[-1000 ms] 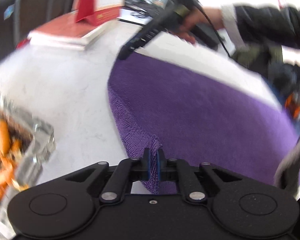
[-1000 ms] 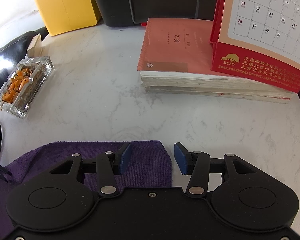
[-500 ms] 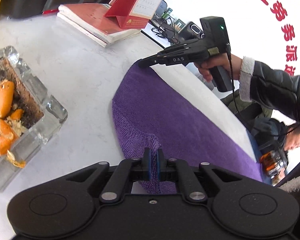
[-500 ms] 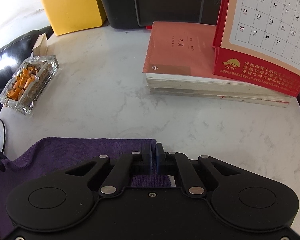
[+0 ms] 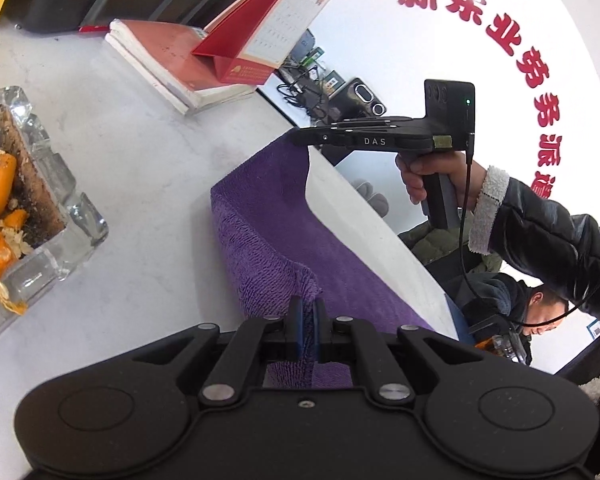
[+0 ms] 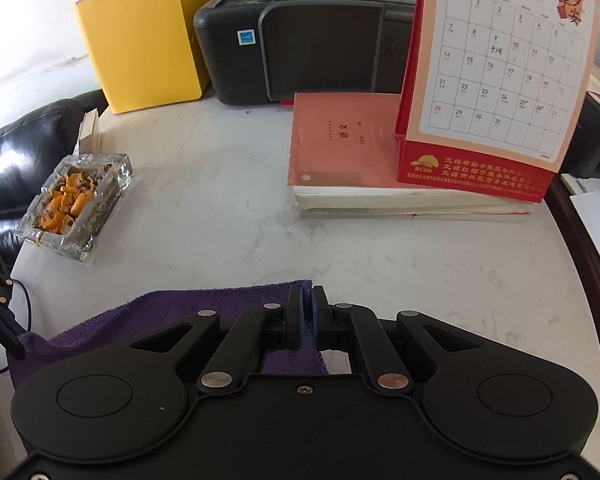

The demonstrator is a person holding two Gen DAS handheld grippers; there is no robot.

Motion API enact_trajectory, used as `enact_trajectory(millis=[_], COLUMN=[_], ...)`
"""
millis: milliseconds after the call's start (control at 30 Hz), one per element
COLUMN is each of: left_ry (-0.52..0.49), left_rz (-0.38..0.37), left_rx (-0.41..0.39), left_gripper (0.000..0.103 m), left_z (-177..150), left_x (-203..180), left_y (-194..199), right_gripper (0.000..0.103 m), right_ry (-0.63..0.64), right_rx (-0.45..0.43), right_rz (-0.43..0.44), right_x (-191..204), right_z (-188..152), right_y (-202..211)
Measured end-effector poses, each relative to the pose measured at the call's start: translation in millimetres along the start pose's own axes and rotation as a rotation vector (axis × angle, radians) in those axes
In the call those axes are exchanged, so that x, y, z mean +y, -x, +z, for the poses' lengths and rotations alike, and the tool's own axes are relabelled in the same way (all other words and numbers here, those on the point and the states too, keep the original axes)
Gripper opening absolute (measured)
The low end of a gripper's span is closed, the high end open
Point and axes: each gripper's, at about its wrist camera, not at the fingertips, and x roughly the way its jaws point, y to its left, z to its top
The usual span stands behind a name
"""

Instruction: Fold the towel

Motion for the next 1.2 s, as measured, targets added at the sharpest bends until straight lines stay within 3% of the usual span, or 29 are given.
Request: enact_trajectory(millis=[300, 633, 967, 1200], left_ry=[-0.049, -0.148, -0.208, -0.244], left_rz=[-0.112, -0.268, -0.392, -0.418], left_rx=[-0.002, 0.069, 0.19, 0.271], left_gripper=[0.004, 0.004, 0.004, 0.004], left_z=[-0.3, -5.2, -16.1, -36.5], left_x=[-28.5, -81.4, -141.2, -182.5], left_y=[3.6, -20.2, -73.4, -117.7], right_gripper=[0.004, 0.004, 0.004, 0.004], right_ry=[-0.085, -0.203, -0.329, -0.401], right_rx=[-0.075, -0.2, -0.281, -0.318], right_rz=[-0.099, -0.223, -0.325, -0.344], right_x=[13.3, 21.3, 18.4, 17.2], right_z=[-25.8, -75.7, -160.5, -222.1], right_y=[66.5, 150.2, 226.4, 260.5])
